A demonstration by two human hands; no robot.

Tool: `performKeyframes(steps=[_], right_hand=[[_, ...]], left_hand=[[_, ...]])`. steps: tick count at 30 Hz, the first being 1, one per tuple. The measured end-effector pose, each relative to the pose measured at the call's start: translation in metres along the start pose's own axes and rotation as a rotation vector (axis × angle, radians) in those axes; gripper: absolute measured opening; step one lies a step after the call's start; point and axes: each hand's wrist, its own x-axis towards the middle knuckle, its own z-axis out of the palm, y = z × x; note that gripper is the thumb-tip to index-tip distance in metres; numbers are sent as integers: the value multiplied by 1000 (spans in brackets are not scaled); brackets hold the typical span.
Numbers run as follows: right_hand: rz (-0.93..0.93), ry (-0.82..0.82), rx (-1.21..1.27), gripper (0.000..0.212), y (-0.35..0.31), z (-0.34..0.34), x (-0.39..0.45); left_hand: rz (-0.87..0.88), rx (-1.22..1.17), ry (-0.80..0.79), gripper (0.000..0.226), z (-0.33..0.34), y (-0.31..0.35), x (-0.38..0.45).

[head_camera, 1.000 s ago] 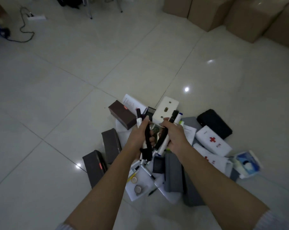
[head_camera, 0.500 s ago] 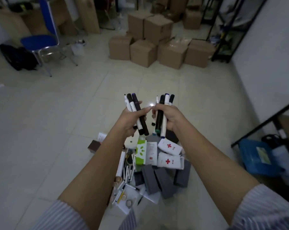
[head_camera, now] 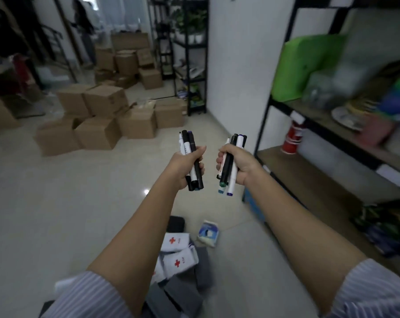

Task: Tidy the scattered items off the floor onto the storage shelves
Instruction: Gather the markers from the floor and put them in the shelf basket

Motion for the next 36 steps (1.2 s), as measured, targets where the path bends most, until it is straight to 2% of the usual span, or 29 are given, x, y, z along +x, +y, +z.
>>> performKeyframes(steps=[4, 10, 14, 18, 21, 24, 29, 30, 33, 36], right_hand=[[-75, 108, 13, 22, -59, -90, -19], [-198, 302, -4, 26, -142, -221, -67], [-278, 431, 7, 26, -186, -297, -105], [-374, 567, 42, 25, -218, -350, -140], [-452, 711, -19, 16, -235, -378, -157], [-495, 789, -14, 5, -248, -395, -164], [-512, 975, -42, 13, -280, -426, -155], [-517, 1015, -62, 21, -286, -432, -151], [-555, 1115, -109, 44, -304, -451, -139], [-548, 1261, -126, 41, -317, -475, -131]], left_hand=[[-41, 16, -154, 46, 113, -8, 19], [-95, 23, -334, 64, 277, -32, 33], [-130, -43, -477, 65, 376, -53, 31], [-154, 59, -553, 59, 457, -66, 19], [-205, 135, -631, 52, 506, -70, 11], [-187, 193, -668, 46, 542, -65, 7], [-165, 288, -703, 33, 597, -58, 18], [-156, 314, -701, 33, 607, -58, 24], [-113, 385, -700, 41, 635, -60, 46], [-65, 464, -690, 53, 664, -71, 70]])
